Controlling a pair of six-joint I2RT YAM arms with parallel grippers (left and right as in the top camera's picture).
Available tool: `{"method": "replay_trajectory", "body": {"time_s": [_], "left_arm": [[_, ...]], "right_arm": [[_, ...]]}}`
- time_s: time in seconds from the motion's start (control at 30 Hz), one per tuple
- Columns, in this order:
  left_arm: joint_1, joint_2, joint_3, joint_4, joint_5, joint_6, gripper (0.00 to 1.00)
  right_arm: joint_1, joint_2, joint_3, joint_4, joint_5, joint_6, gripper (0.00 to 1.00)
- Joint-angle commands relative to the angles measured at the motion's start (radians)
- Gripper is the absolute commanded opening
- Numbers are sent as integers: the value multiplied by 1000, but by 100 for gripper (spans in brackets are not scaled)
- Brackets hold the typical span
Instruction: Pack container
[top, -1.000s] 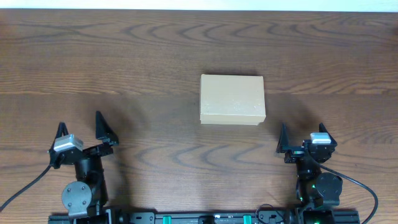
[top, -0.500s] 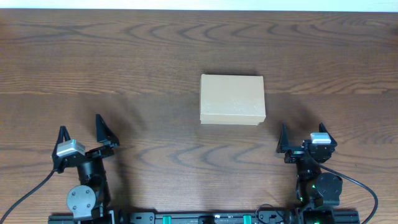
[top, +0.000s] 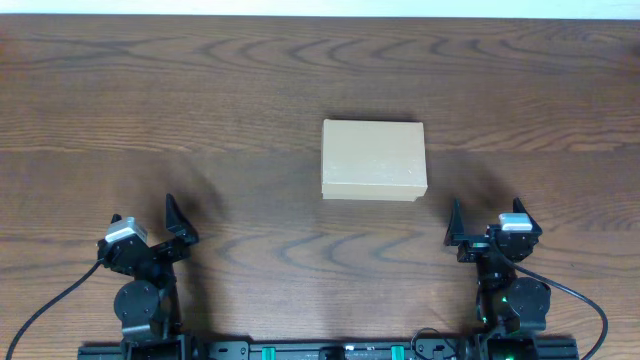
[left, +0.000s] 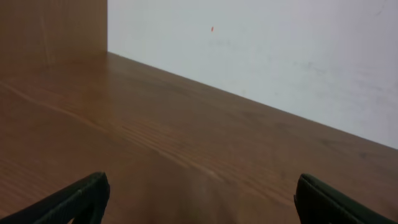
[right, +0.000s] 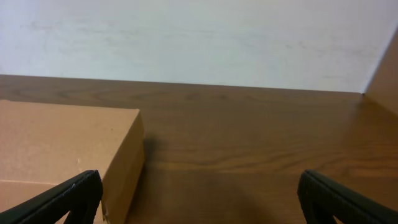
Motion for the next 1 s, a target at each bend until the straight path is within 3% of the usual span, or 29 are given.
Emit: {"method": "replay_trajectory", "body": {"time_s": [0.0, 0.97], "left_arm": [[4, -8, -15, -52, -3, -5, 95], [4, -7, -15, -50, 0, 19, 95]], "right_arm": [[-9, -6, -2, -4, 7, -8, 99], [-9, -6, -2, -4, 7, -8, 99]]}}
